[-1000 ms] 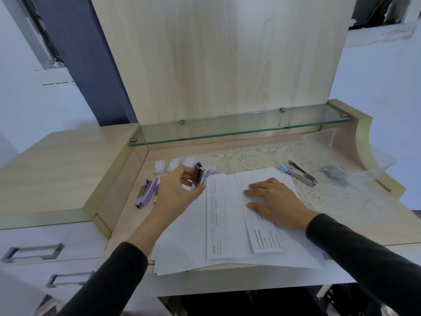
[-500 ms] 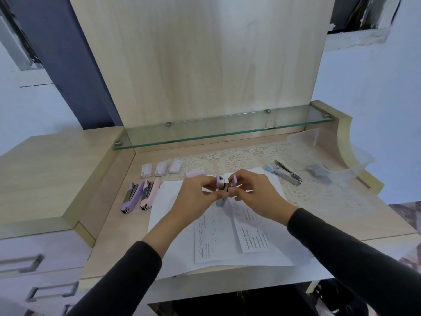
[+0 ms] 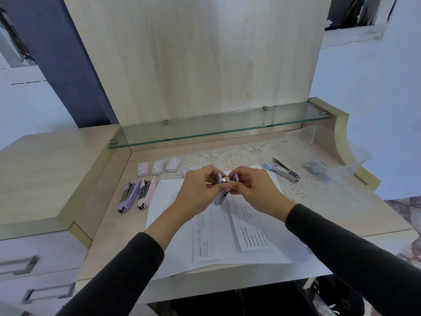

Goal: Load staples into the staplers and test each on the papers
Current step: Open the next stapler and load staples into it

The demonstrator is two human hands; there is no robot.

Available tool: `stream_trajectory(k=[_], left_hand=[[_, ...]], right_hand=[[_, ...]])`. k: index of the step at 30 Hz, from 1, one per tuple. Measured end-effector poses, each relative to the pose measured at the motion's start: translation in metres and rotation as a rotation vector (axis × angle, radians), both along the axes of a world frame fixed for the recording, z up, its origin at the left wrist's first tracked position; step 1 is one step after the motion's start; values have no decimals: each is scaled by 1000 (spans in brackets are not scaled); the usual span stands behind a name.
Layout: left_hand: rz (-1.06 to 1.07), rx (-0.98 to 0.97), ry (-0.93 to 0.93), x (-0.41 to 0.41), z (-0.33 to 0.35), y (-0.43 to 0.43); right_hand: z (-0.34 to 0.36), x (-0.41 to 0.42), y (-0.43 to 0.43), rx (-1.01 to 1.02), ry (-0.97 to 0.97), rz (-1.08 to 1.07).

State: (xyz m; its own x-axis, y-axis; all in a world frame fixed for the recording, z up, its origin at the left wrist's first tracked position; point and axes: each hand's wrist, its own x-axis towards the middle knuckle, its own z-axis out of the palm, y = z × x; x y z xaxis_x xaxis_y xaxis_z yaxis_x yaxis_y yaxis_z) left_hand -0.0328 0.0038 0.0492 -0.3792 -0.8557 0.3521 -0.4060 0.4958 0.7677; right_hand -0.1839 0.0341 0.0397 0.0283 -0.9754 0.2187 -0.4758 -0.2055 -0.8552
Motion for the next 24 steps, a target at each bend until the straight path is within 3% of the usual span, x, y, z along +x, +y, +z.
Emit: stream_trajectory(k=[7, 12, 14, 19, 24], left_hand=[[-51, 43, -22, 5, 2, -4], [-51, 118, 84, 18, -3, -7], [-56, 126, 102, 18, -3, -6], [-17, -1, 6, 21, 0, -3], [-14, -92, -104, 48, -1, 3]], right_hand=[[2, 1, -3, -18, 86, 12], [-4, -11, -1, 104, -188, 30], [-4, -12, 3, 119, -215, 55], [7, -17, 5, 16, 80, 29], [2, -37, 8, -26, 240, 38]])
